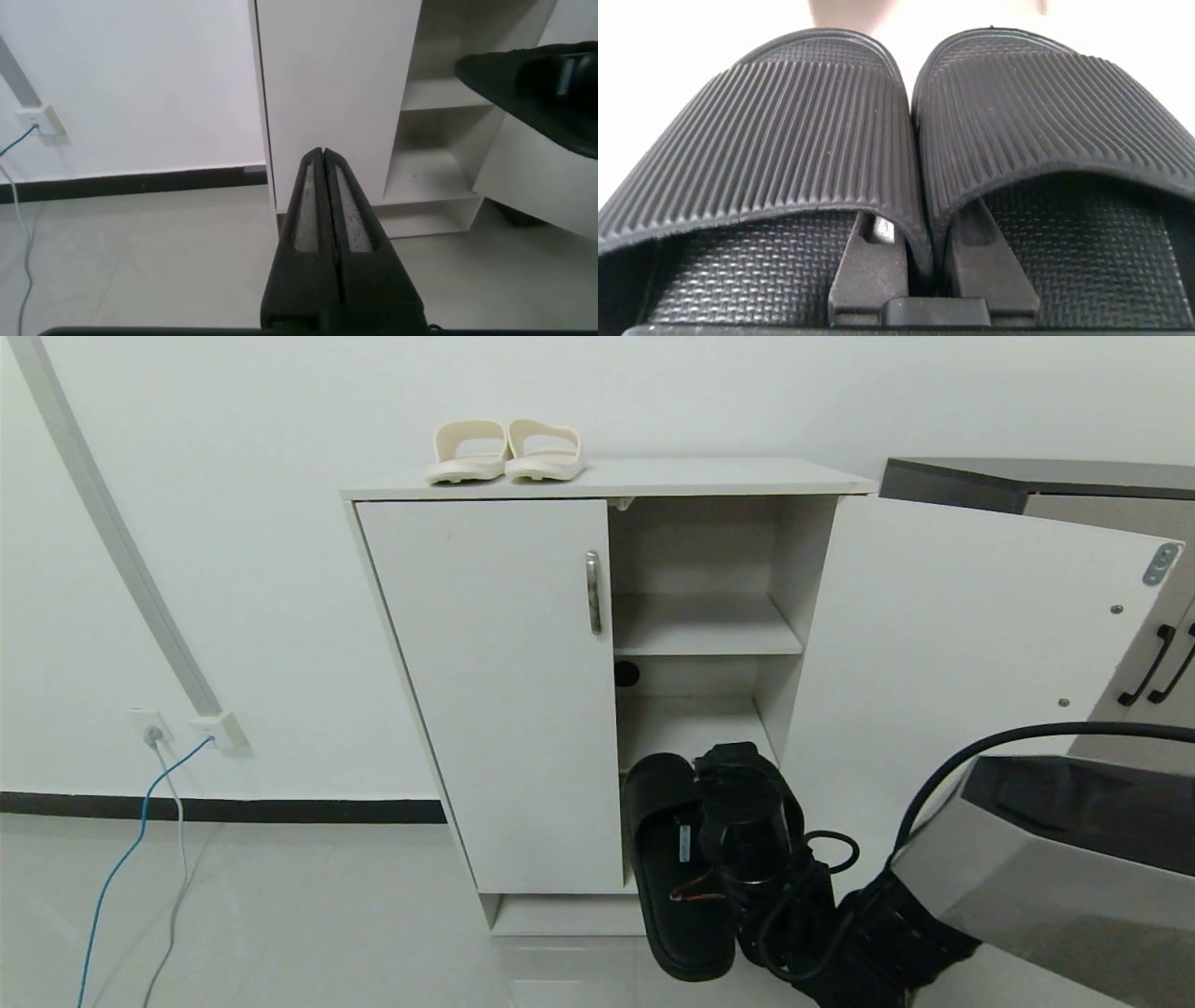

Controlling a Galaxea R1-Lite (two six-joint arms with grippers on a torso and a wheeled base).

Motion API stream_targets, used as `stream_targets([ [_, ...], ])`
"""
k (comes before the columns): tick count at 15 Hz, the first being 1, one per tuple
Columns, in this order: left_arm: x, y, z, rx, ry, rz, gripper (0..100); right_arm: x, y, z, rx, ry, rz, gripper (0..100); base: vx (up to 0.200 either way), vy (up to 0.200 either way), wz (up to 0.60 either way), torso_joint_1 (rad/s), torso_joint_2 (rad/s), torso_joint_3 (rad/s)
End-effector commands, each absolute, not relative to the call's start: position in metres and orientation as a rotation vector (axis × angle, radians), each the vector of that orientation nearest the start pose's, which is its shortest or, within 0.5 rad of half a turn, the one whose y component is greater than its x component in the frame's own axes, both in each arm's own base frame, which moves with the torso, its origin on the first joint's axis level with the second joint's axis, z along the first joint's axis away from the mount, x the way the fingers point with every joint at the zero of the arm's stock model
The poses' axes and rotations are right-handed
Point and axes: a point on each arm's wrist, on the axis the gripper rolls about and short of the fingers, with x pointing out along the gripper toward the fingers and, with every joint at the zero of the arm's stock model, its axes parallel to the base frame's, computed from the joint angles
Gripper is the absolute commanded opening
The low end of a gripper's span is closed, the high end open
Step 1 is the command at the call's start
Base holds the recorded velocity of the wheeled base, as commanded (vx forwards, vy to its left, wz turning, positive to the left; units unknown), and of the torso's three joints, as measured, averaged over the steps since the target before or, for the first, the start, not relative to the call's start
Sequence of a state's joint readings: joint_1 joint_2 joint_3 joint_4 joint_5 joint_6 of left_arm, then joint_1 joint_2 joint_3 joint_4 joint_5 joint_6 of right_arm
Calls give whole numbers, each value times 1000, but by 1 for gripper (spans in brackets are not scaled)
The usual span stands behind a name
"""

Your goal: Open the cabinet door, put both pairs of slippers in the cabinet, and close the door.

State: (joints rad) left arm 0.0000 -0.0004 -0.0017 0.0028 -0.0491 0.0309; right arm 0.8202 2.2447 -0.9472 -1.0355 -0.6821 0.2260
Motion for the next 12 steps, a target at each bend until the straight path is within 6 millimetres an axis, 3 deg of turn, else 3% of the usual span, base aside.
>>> stream_targets([
  [1,-23,-1,76,32,2,-49,0,303,290,33,25,228,91,0,0,0,0,0,0,0],
  [12,-23,-1,76,29,2,-49,0,305,291,25,21,239,86,0,0,0,0,0,1,-5],
])
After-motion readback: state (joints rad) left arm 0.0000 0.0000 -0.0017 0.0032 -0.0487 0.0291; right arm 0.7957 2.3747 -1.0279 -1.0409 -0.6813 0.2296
